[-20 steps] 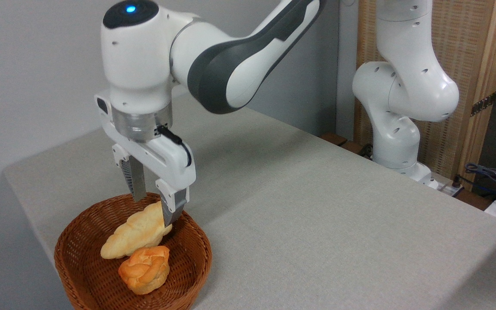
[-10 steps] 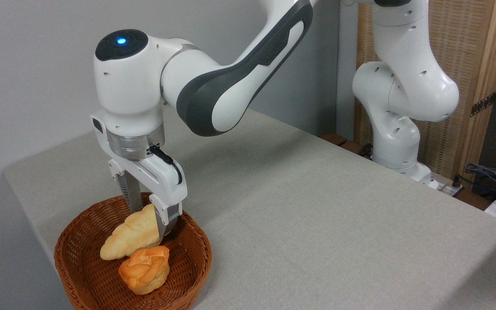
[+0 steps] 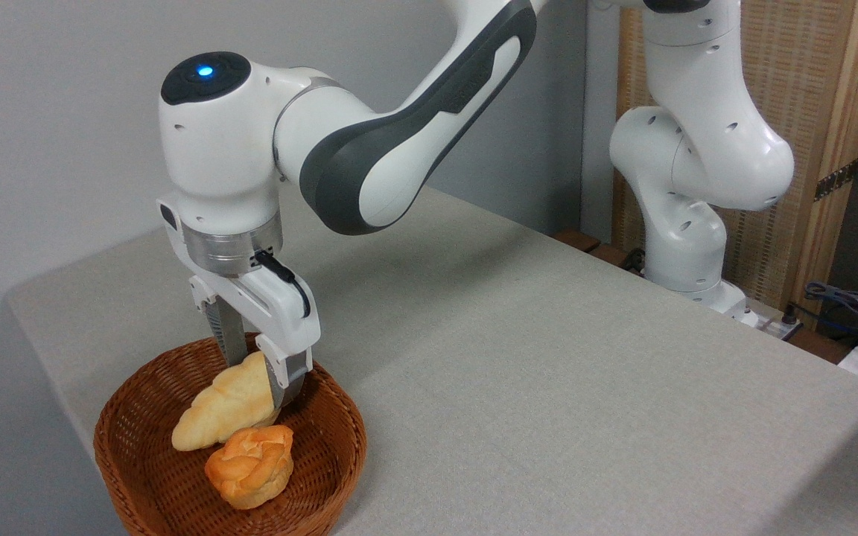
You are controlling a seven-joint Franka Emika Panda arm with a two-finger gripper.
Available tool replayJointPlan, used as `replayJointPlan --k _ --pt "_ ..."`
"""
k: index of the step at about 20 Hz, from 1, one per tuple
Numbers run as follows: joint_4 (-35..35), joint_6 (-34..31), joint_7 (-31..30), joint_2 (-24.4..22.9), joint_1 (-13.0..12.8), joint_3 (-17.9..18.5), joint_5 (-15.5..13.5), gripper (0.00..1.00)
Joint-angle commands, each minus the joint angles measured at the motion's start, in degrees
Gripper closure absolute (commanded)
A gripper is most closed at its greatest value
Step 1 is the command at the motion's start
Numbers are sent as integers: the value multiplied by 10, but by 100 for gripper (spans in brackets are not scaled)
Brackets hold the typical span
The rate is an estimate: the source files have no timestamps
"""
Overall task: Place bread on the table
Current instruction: 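Close the gripper on the braided roll's end, then lift the braided roll out of the basket and carry it sideways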
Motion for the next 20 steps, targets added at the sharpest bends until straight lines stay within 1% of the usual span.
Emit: replayJointPlan --k 1,11,16,18,20 --pt "1 10 1 -2 0 0 7 80" --pt "2 8 1 -8 0 5 6 80" --pt "2 3 -3 -37 5 10 3 79" --pt "2 -11 -3 -50 5 13 3 79" --pt "2 -35 -3 -74 6 19 3 78"
